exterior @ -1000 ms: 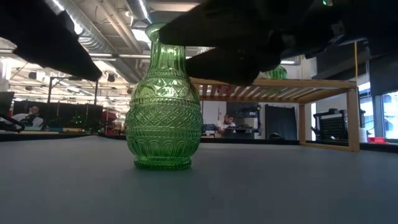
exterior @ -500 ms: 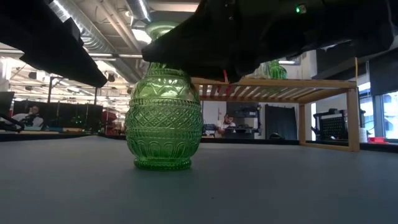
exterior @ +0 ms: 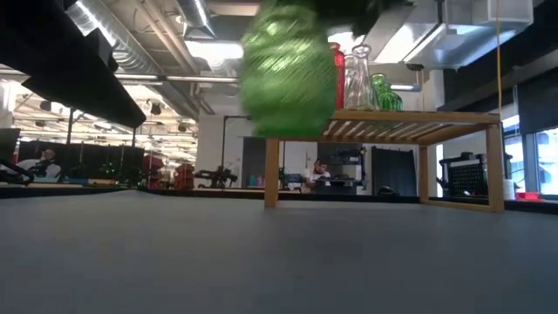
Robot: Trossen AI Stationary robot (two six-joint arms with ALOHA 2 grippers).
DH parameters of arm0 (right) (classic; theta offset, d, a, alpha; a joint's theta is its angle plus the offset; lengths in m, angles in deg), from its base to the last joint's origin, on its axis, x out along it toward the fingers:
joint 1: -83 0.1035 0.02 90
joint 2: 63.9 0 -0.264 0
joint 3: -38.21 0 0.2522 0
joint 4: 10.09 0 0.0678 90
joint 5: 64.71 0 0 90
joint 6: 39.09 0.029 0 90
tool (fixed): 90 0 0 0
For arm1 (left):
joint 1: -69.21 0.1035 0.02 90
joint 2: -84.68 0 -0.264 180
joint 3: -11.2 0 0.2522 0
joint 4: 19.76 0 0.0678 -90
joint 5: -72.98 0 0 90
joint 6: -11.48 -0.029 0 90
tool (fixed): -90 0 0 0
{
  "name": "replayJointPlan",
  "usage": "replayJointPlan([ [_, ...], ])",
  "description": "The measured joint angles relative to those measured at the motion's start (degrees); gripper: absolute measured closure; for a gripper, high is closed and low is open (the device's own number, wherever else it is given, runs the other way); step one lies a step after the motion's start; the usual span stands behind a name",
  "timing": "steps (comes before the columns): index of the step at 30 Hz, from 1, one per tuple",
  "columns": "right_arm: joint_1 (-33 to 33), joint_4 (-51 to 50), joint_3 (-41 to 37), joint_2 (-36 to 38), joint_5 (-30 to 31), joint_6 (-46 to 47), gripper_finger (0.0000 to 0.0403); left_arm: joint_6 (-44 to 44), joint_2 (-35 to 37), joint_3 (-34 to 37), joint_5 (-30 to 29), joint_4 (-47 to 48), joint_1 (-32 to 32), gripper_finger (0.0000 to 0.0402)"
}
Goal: Sort vases onto shelf
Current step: Put the green vase onto the shelf aligned with the other green transparent vase
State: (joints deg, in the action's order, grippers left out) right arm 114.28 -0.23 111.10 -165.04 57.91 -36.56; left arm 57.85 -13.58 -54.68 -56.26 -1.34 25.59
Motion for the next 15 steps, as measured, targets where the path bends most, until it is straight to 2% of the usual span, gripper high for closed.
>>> replayJointPlan([
  [7, 0.3, -16.4, 0.0, 17.5, 1.0, -1.5, 0.0278, 0.0, 0.0, 0.0, 0.0, -0.6, 0.0, 0.0240],
  [15, 0.2, -38.5, 0.0, 35.7, 10.8, 0.2, 0.0277, 0.1, 0.0, 0.0, 0.4, -1.4, 0.1, 0.0240],
])
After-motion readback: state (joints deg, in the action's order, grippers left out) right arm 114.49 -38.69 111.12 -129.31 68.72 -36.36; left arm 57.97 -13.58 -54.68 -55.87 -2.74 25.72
